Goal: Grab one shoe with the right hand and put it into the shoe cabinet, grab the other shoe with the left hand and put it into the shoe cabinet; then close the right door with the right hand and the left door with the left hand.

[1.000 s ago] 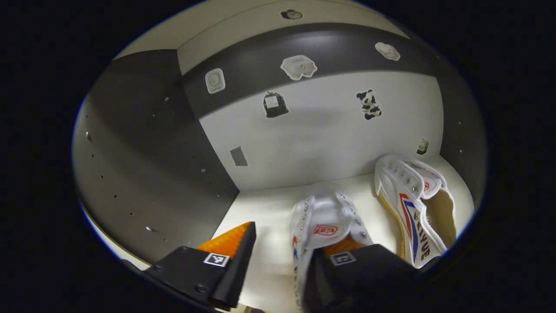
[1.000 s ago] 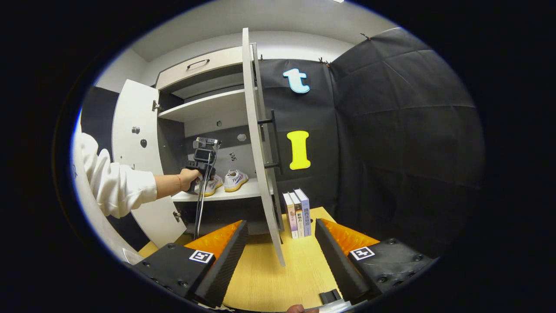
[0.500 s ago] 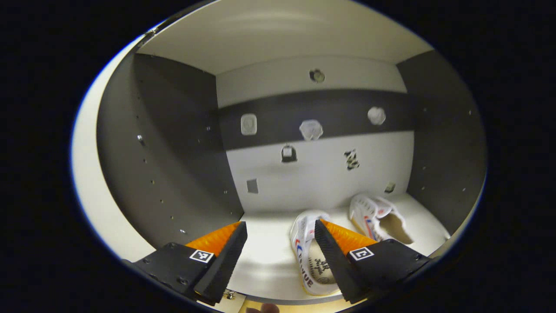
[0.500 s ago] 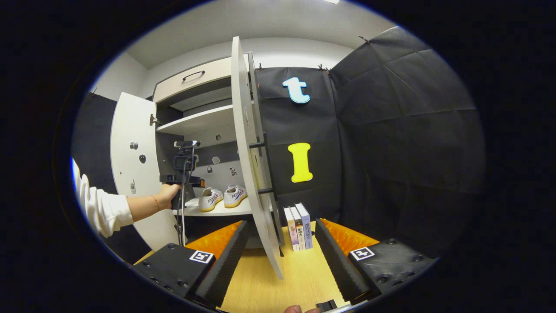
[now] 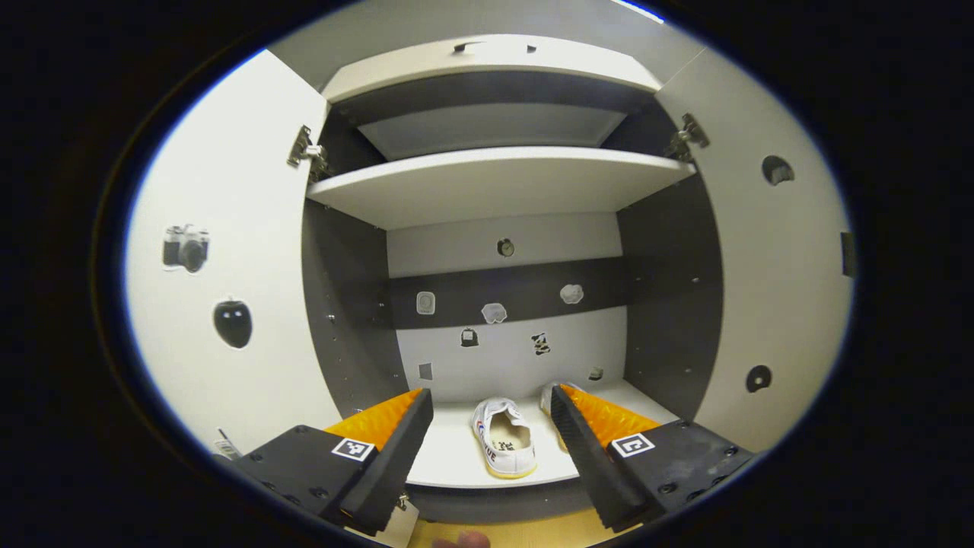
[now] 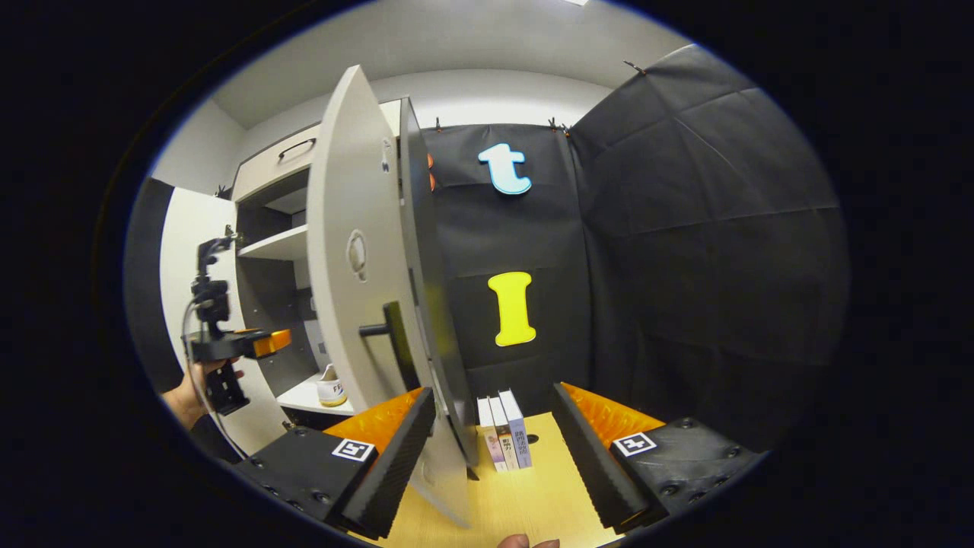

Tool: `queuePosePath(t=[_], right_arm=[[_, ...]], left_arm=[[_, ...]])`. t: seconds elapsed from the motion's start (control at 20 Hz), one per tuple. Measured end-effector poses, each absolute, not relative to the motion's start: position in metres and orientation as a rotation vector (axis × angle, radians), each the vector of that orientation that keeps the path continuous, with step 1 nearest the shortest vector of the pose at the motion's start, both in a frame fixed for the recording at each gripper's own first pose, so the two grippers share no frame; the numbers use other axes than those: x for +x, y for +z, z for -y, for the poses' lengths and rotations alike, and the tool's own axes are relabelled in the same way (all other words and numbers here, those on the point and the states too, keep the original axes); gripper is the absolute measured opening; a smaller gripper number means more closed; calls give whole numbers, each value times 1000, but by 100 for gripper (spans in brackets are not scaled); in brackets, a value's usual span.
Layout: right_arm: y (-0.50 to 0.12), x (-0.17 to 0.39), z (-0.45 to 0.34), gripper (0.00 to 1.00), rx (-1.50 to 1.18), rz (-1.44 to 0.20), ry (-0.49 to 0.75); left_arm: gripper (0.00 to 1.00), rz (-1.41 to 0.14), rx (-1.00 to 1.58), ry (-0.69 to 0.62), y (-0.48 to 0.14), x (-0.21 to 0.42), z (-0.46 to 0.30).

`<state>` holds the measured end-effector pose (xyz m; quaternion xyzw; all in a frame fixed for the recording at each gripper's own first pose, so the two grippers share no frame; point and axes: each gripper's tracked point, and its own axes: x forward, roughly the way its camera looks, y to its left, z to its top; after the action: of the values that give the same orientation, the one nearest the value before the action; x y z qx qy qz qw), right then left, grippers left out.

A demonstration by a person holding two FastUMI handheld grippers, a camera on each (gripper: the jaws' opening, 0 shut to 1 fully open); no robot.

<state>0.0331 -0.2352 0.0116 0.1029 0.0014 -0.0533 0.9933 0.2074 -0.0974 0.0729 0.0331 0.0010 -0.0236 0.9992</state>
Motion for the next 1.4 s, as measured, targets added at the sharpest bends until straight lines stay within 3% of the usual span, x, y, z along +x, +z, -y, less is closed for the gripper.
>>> queuePosePath(t=[0.05, 0.5, 1.05, 1.4], right_arm=[[13, 40, 237, 98, 207, -3, -103], [3, 74, 221, 98, 181, -47, -50], [4, 67, 201, 98, 172, -42, -80], [0, 74, 122, 98, 231, -46, 8]], left_arm=[[100, 13, 69, -58, 76, 193, 101], [97, 22, 25, -70, 75, 82, 86], [97, 7, 35, -21, 64, 35, 24], [97, 21, 36, 29, 69, 6, -34]])
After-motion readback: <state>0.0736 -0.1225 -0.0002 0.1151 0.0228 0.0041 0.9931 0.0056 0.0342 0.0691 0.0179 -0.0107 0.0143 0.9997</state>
